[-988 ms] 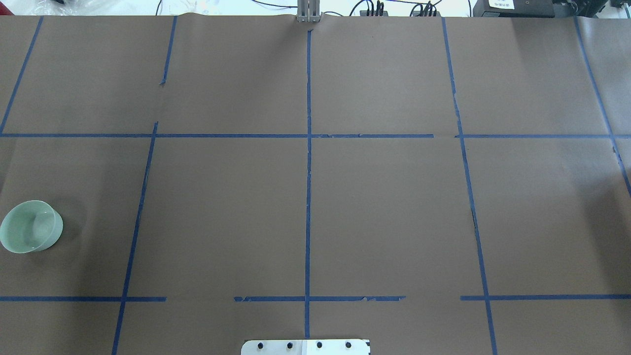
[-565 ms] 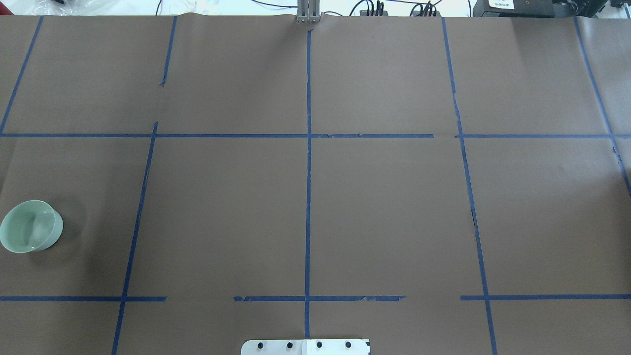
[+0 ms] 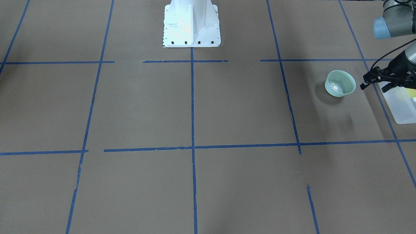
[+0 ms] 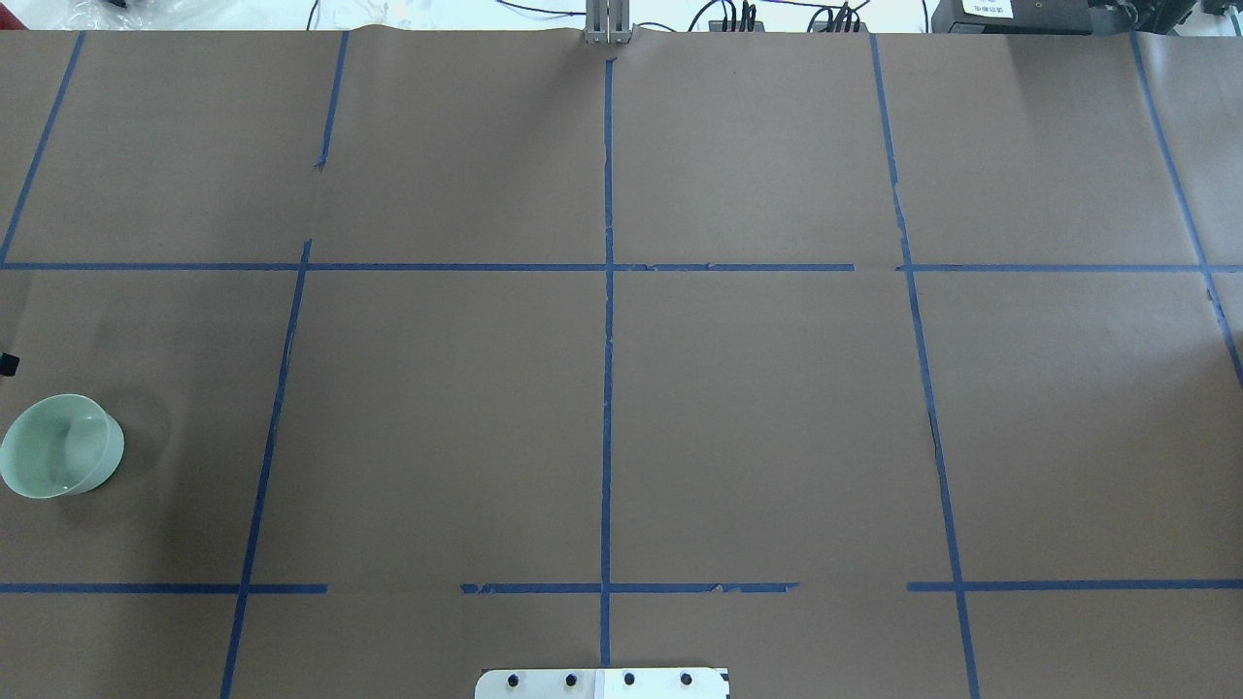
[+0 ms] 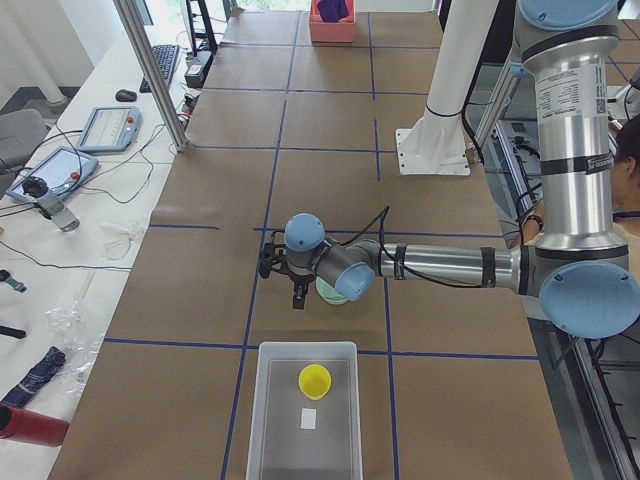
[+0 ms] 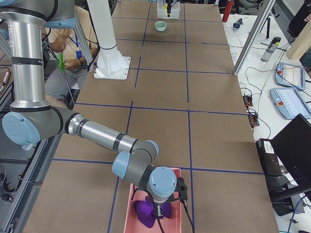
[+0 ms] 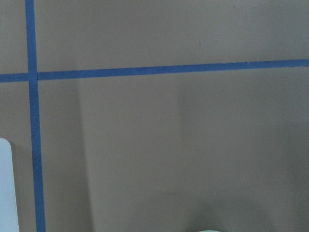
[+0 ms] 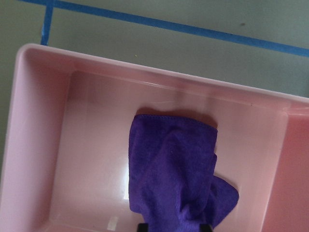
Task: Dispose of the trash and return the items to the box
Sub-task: 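Reach the left gripper to the green bowl and grasp its rim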
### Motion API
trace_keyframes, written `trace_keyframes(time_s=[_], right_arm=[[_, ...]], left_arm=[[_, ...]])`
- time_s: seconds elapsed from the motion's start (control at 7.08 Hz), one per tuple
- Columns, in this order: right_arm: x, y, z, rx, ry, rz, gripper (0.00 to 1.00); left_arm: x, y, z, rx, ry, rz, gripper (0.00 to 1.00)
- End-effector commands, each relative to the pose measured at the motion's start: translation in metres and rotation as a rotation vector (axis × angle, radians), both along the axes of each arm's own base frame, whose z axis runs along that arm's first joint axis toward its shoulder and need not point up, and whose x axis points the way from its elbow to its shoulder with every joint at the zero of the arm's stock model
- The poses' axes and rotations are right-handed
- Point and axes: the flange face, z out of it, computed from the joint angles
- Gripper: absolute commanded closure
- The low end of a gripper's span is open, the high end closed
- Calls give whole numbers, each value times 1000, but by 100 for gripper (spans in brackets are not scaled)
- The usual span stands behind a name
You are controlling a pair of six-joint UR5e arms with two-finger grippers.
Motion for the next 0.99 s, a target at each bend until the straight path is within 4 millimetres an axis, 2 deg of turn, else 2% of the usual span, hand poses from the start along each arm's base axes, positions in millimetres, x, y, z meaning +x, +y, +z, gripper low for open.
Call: trace_keyframes(time_s=[0.0,0.14,0.28,0.42,0.71,0.85], right_arm=[[-42,-34,-42,5,-77,26,0],[-66,-53,-90,23,-98,45,0],[-80,-62,-144,28,-97,101,0],[-90,-61,-157,24,-98,106,0],[-98,-62,-156,20,-98,92,0],[-99,-62,-156,20,-98,88,0]], left_arm=[[22,30,16,-7,-9,76,0],[19,45,28,6,-16,82,0],[30,50,29,4,-21,108,0],[36,53,36,-8,-28,125,0],[44,57,55,-2,-28,147,1],[45,56,54,-8,-25,140,23]])
